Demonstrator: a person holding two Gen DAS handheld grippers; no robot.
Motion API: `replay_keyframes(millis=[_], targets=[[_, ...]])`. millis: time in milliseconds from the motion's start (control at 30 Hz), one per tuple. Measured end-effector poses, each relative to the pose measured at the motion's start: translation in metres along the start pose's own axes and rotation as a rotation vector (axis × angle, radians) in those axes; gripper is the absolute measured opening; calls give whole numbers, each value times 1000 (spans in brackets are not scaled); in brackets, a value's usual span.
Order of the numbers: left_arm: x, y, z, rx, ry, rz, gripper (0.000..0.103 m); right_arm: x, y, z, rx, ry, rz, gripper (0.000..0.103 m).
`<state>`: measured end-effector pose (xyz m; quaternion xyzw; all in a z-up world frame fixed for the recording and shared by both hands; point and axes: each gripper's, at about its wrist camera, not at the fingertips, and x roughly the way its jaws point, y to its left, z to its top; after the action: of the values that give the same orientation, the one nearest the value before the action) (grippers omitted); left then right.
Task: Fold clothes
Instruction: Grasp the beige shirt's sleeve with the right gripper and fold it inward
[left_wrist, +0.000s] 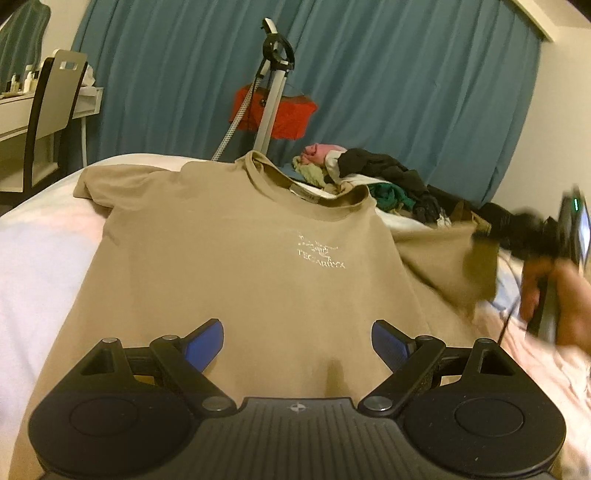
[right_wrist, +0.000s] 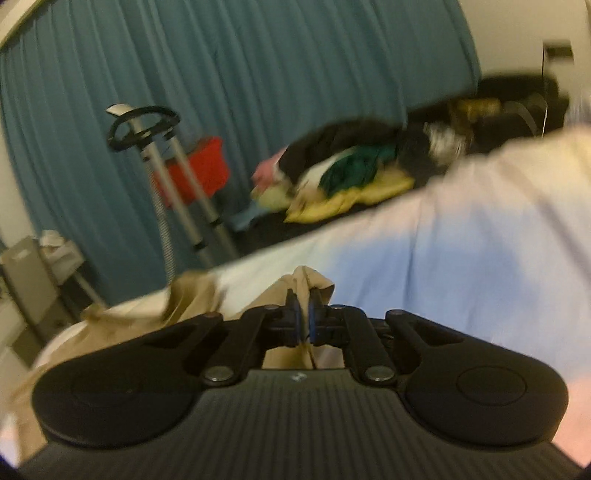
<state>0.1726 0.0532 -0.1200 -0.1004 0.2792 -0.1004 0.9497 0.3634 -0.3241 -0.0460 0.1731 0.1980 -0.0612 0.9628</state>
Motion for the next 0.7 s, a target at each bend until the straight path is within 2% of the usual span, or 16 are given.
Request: replay_keyframes(millis=[133, 267, 333, 367, 400, 433, 500, 633, 700], targets=[[10, -1, -5, 17, 27, 7, 89, 31, -8, 45, -110, -45, -113, 7], [18, -4, -9, 63, 25, 22, 89, 71, -11, 49, -222, 2, -177, 12], [23, -5, -10, 78, 27, 32, 89, 73, -13, 43, -229, -5, -163, 25], [26, -5, -10, 83, 30, 35, 89, 70, -16, 38, -217, -11, -148, 52], [29, -5, -10, 88, 34, 38, 89, 65, -19, 34, -200, -15, -140, 81], [31, -5, -10, 92, 37, 42, 89, 57, -23, 30, -174, -24, -134, 89], [34, -4, -10, 93, 41, 53, 89, 39, -35, 18, -80, -46, -111, 87], [27, 1, -9, 60, 38, 54, 89, -1, -75, -18, 219, -24, -1, 87], [22, 2, -8, 49, 32, 55, 89, -14, -92, -43, 356, -1, 24, 89]])
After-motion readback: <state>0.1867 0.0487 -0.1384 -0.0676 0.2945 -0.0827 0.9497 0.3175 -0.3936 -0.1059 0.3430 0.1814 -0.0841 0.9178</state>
